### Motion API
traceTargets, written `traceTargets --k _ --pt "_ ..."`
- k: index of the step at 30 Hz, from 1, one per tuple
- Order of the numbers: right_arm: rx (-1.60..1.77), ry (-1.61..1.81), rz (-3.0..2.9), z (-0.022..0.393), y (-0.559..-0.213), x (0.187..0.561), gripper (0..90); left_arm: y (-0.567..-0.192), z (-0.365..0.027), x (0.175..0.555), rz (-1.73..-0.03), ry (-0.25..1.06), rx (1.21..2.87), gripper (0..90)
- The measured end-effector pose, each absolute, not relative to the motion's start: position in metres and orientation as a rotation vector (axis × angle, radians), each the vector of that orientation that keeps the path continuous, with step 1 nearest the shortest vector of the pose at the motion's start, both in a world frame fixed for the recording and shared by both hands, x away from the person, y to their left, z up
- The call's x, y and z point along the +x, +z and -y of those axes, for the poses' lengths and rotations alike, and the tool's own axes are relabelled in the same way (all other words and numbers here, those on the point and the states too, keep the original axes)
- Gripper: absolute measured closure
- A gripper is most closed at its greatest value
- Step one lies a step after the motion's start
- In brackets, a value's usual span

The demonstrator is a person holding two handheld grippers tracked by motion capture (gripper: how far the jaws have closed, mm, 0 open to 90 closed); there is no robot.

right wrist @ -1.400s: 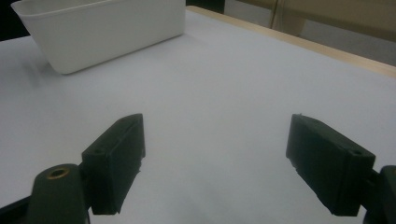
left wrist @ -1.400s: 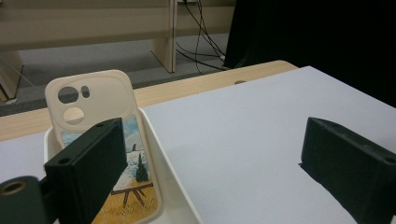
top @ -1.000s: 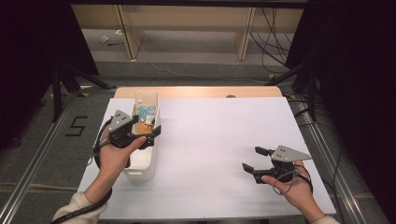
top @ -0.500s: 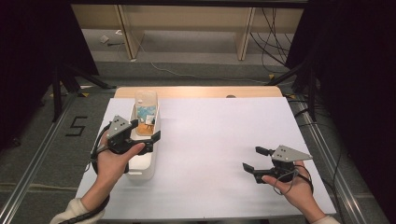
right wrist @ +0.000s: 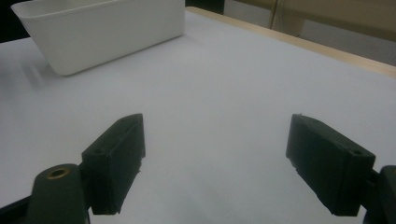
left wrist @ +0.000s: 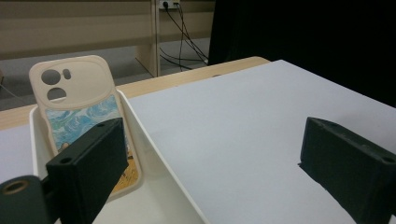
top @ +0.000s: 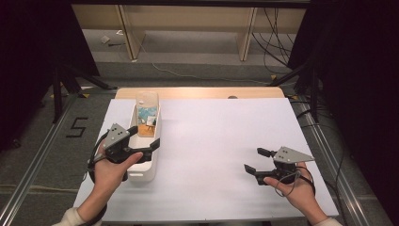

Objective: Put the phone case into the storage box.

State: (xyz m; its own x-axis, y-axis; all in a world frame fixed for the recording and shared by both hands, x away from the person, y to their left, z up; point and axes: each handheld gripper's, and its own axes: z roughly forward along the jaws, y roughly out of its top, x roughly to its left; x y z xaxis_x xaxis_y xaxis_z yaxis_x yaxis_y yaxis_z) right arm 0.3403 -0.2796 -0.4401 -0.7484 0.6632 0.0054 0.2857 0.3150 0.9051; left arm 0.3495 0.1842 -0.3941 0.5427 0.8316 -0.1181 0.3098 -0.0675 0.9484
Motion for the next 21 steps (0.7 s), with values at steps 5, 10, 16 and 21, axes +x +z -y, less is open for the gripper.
traceTargets --k 5,10,16,21 --pt "0.846 1.412 -2.219 0.280 -0.440 0.340 20.7 -0.396 -0.183 0.344 -0.956 0.559 1.648 6.6" --pt "0.847 1.412 -2.217 0.280 -0.440 0.340 20.7 -0.400 -0.183 0.340 -0.941 0.557 1.658 6.6" --pt "0.847 1.415 -2.215 0.280 -0.440 0.340 20.6 -0.404 -0.183 0.336 -0.925 0.546 1.658 6.5" --pt "0.848 1.413 -2.216 0.280 -0.440 0.340 20.7 -0.405 -0.185 0.333 -0.924 0.554 1.661 6.4"
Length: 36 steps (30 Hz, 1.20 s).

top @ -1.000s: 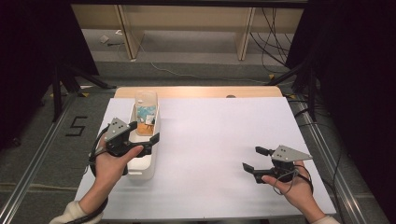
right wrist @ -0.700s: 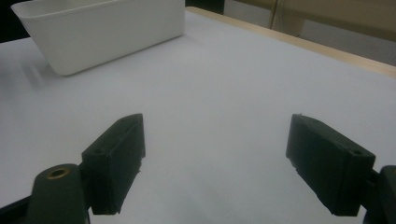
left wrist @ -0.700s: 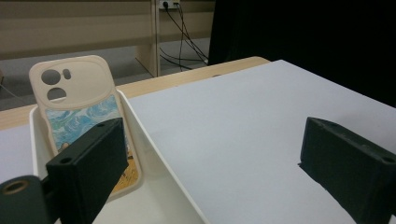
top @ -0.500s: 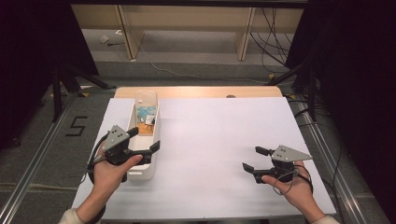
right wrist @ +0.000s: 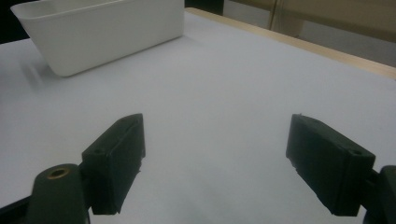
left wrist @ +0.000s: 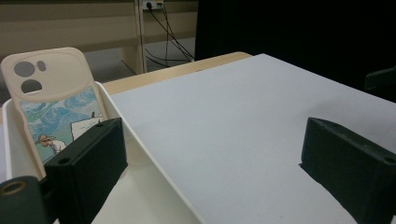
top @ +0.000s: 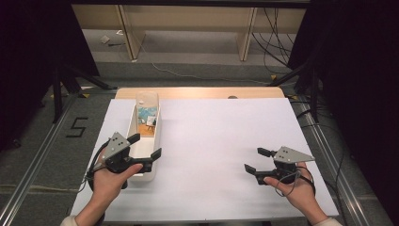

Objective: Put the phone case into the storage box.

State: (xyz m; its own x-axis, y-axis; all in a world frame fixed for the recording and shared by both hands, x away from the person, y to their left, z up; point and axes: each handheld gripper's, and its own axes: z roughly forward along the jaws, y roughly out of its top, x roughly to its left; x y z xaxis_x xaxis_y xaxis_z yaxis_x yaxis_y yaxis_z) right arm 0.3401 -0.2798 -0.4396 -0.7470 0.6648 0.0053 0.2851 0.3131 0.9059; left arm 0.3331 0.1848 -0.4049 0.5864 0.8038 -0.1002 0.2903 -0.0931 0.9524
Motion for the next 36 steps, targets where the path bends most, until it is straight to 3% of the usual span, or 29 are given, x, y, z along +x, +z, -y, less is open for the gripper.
traceTargets --k 36 --pt "0.847 1.413 -2.217 0.280 -0.439 0.340 20.7 -0.416 -0.185 0.324 -0.909 0.598 1.714 5.8"
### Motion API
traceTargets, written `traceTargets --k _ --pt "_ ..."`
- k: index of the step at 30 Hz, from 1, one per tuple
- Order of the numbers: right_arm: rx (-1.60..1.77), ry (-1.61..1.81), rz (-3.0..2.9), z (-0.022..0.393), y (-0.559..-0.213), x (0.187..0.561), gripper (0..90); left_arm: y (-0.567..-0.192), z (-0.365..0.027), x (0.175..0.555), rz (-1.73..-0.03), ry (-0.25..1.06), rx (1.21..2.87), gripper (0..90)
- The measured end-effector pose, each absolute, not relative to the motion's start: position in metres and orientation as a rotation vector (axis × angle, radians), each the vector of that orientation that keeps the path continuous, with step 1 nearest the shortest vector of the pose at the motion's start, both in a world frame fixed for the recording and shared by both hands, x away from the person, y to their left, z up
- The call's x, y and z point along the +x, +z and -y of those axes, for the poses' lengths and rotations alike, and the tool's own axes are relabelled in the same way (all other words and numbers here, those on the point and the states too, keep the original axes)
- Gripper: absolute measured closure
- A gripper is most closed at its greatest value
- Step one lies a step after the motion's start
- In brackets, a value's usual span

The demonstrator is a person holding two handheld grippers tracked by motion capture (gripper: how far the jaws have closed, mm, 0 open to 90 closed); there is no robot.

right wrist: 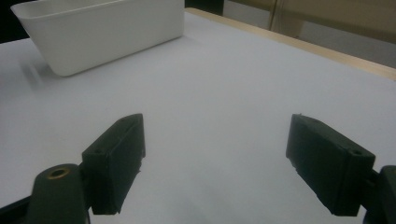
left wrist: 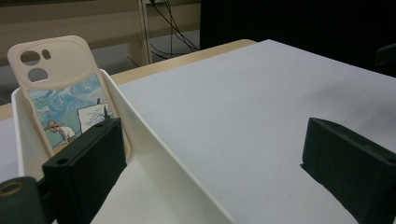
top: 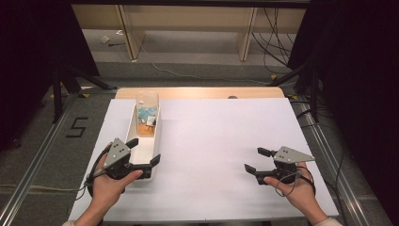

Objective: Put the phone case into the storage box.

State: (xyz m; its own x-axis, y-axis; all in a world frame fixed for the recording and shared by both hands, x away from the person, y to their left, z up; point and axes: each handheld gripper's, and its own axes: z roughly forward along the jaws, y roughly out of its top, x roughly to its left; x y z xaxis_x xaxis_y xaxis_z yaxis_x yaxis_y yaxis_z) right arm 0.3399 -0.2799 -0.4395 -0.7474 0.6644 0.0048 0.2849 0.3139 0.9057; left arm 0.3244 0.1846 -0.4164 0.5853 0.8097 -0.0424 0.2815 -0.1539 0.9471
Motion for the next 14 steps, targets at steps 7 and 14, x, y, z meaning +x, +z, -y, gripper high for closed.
traceTargets --k 7,14 --pt "0.840 1.408 -2.219 0.2808 -0.4394 0.3401 20.8 -0.4178 -0.1827 0.3234 -0.910 0.596 1.714 5.7" --pt "0.840 1.406 -2.220 0.2806 -0.4396 0.3399 20.8 -0.4192 -0.1814 0.3232 -0.905 0.595 1.722 5.7"
